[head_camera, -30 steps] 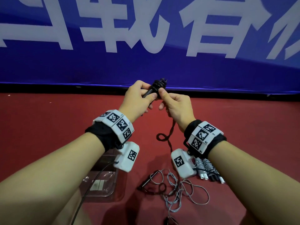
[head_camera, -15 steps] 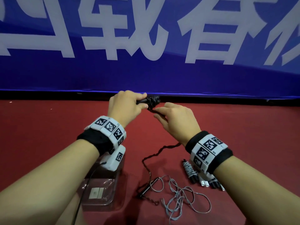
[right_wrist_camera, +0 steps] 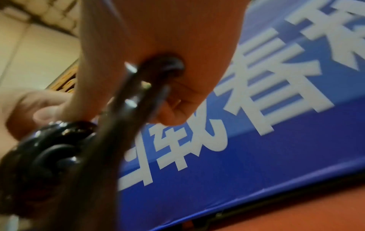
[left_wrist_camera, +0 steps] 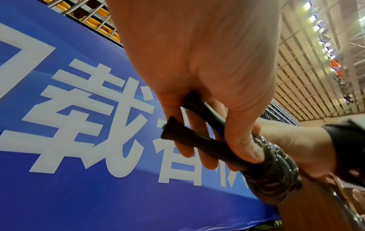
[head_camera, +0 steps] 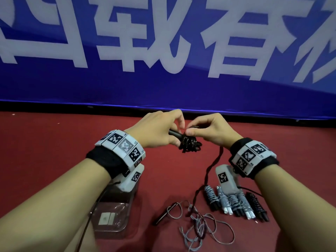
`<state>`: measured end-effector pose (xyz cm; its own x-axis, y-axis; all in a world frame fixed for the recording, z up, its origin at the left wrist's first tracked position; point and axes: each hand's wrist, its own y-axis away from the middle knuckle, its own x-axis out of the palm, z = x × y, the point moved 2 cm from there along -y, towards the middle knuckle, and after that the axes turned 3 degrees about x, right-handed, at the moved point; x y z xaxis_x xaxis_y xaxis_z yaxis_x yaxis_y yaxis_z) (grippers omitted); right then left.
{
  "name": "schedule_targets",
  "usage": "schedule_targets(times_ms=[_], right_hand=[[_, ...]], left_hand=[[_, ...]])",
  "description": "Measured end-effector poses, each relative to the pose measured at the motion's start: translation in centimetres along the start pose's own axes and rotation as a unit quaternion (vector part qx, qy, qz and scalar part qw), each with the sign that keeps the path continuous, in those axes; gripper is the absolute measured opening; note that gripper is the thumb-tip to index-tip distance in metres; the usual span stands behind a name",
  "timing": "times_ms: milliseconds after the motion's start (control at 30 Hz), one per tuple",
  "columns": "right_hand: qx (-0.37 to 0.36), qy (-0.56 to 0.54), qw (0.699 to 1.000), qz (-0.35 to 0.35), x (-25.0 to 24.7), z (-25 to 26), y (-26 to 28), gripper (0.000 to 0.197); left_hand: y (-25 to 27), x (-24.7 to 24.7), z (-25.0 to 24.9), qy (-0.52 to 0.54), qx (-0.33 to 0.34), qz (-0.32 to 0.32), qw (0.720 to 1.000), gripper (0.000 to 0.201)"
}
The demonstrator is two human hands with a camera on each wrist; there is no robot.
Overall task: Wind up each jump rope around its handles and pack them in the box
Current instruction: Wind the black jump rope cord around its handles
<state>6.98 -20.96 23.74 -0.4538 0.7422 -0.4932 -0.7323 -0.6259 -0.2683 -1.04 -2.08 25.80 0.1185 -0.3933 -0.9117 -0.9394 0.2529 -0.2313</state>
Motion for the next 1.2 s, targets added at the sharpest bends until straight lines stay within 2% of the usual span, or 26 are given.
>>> schedule_targets(times_ms=[67,133,267,333,400,500,567,667,700,767,833,867,900,967,1000,1100,1200], right_hand=[[0.057,-0.056,0.996,0.043,0.1,-0.5,0.3,0.025],[0.118,-0.145,0.978,0.096,0.9,-1.1,0.9,0.024],[0.235,-0.281,0.902,0.231,2.6,-1.3,2.6,0.049],[0.273,-0.325,0.873,0.238,2.6,-0.8,2.8,0.047],[0.282,-0.329,0.878,0.203,2.2,-0.5,2.6,0.043],[0.263,-0.328,0.891,0.168,2.1,0.1,2.3,0.045],[0.247,-0.333,0.896,0.157,2.3,0.4,2.2,0.044],[0.226,-0.333,0.909,0.109,2.2,0.7,1.7,0.046],[0.221,-0.335,0.912,0.081,2.2,0.6,1.4,0.047],[0.219,-0.346,0.913,0.004,2.1,0.4,0.9,0.047],[0.214,-0.355,0.907,-0.072,2.4,0.0,0.6,0.040],[0.211,-0.353,0.906,-0.099,2.6,-0.2,0.5,0.037],[0.206,-0.349,0.905,-0.125,2.9,-0.3,0.5,0.037],[0.201,-0.354,0.897,-0.173,3.4,-0.1,0.5,0.041],[0.195,-0.353,0.895,-0.192,3.5,0.1,0.5,0.040],[0.181,-0.329,0.900,-0.221,3.5,0.8,0.1,0.032],[0.158,-0.317,0.911,-0.210,2.9,1.9,-0.2,0.028]], left_hand=[[0.2,-0.1,-0.2,0.013,0.010,-0.006,1.000,0.031],[0.6,0.1,-0.6,0.030,0.023,0.009,0.999,0.021],[1.2,0.6,-1.5,0.064,0.055,0.001,0.996,0.022],[1.2,0.6,-1.7,0.055,0.065,-0.018,0.996,0.029],[1.2,0.3,-1.6,0.051,0.072,-0.035,0.996,0.037],[1.0,-0.2,-1.0,0.011,0.077,-0.090,0.993,0.037],[0.8,-0.3,-0.2,0.004,0.052,-0.113,0.992,0.041],[0.3,0.1,1.2,0.090,-0.021,-0.157,0.983,0.065],[0.0,0.3,1.7,0.130,-0.062,-0.179,0.973,0.071],[-0.5,0.6,2.2,0.259,-0.150,-0.191,0.935,0.068],[-0.7,1.2,1.3,0.393,-0.192,-0.134,0.889,0.055],[-0.9,1.9,0.7,0.418,-0.182,-0.103,0.884,0.051],[-1.1,2.6,0.1,0.406,-0.153,-0.095,0.896,0.047],[-1.3,3.8,-0.5,0.338,-0.097,-0.139,0.926,0.043],[-1.3,4.0,-0.5,0.320,-0.090,-0.168,0.928,0.041],[-1.5,3.5,-0.4,0.346,-0.056,-0.207,0.914,0.026],[-1.4,1.7,-1.2,0.365,-0.023,-0.211,0.906,0.031]])
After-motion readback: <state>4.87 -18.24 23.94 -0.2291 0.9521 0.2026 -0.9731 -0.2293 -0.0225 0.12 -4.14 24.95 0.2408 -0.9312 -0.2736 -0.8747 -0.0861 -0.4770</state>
